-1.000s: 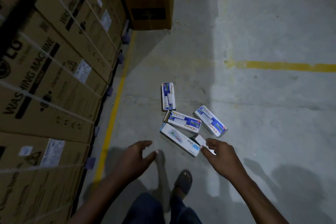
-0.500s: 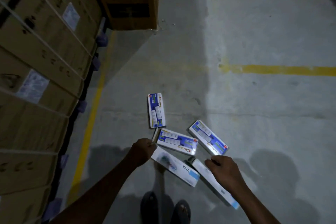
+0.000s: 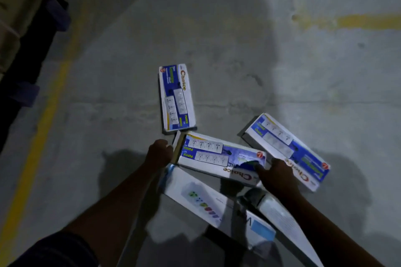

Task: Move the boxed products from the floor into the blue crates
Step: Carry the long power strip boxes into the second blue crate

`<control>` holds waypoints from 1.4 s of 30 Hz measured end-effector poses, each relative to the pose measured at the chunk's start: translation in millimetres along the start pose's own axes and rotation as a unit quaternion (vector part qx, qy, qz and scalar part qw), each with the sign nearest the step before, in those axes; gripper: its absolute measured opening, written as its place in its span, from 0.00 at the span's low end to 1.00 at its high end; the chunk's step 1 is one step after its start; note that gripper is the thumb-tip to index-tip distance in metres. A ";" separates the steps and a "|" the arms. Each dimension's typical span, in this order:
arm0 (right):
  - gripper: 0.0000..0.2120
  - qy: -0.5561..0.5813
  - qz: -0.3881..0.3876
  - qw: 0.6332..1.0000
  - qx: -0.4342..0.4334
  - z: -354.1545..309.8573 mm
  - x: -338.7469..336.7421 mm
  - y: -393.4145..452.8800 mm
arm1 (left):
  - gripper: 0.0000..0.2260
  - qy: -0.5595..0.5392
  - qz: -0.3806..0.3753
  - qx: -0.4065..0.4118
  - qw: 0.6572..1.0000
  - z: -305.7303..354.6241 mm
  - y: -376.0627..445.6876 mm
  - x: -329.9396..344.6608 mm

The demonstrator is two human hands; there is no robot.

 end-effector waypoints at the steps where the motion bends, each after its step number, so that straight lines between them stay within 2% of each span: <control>1: 0.18 -0.004 0.007 1.000 0.006 5.5 14.2 12.4 | 0.12 -0.020 -0.008 -0.006 1.000 -0.6 -0.7 7.5; 2: 0.19 -0.007 0.020 1.000 0.009 9.6 25.4 22.7 | 0.13 -0.054 -0.017 -0.043 0.997 -8.9 5.4 16.3; 3: 0.19 -0.005 0.029 0.999 0.015 14.8 36.1 33.5 | 0.14 -0.038 0.032 -0.068 0.996 -17.9 11.4 24.7; 5: 0.17 0.023 0.035 0.999 0.028 26.9 55.1 51.9 | 0.15 -0.076 0.085 -0.087 0.990 -33.1 15.6 39.6; 7: 0.14 0.064 0.016 0.997 0.039 35.5 70.0 65.5 | 0.16 -0.126 0.129 -0.062 0.982 -43.9 14.6 48.9; 11: 0.11 0.120 -0.002 0.991 0.055 46.3 84.2 84.1 | 0.17 -0.171 0.156 -0.032 0.972 -30.5 5.8 61.2; 16: 0.13 0.134 -0.007 0.989 0.061 51.8 83.2 84.8 | 0.08 -0.272 0.120 -0.083 0.951 -8.6 6.7 74.7; 20: 0.11 0.147 -0.006 0.988 0.047 58.0 84.8 85.9 | 0.14 -0.337 0.050 -0.161 0.926 -15.5 10.8 75.5; 24: 0.09 0.168 -0.025 0.984 0.063 54.6 84.6 90.1 | 0.12 -0.354 0.020 -0.104 0.929 -8.3 1.4 78.1; 26: 0.09 0.173 -0.037 0.982 0.068 54.6 81.0 91.9 | 0.12 -0.369 0.012 -0.125 0.921 -5.5 1.7 72.9; 28: 0.07 0.214 -0.050 0.973 0.071 54.6 78.6 90.3 | 0.14 -0.359 0.002 -0.157 0.920 -4.2 5.0 63.8; 32: 0.11 0.275 -0.047 0.957 0.075 50.5 84.0 86.9 | 0.16 -0.231 0.046 -0.165 0.958 -8.6 8.1 52.2; 36: 0.14 0.312 -0.072 0.945 0.074 45.2 88.2 87.3 | 0.13 -0.250 -0.020 -0.158 0.955 -5.3 -5.2 69.6; 38: 0.16 0.332 -0.092 0.935 0.085 44.9 76.8 86.2 | 0.12 -0.258 0.017 -0.139 0.956 -1.0 -8.6 69.9; 40: 0.21 0.348 -0.062 0.931 0.088 48.2 60.8 93.4 | 0.14 -0.215 0.119 -0.117 0.962 5.5 -8.6 61.2; 42: 0.25 0.375 -0.066 0.921 0.079 46.5 42.5 97.7 | 0.15 -0.205 0.208 -0.111 0.950 15.4 -9.4 46.9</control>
Point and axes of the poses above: each hand's wrist, its own y-axis towards the middle knuckle, its own x-axis out of the palm, z = x × y, the point moved 1 cm from there along y, towards the middle knuckle, and after that the axes turned 9 degrees about -y, right-handed, at the moved point
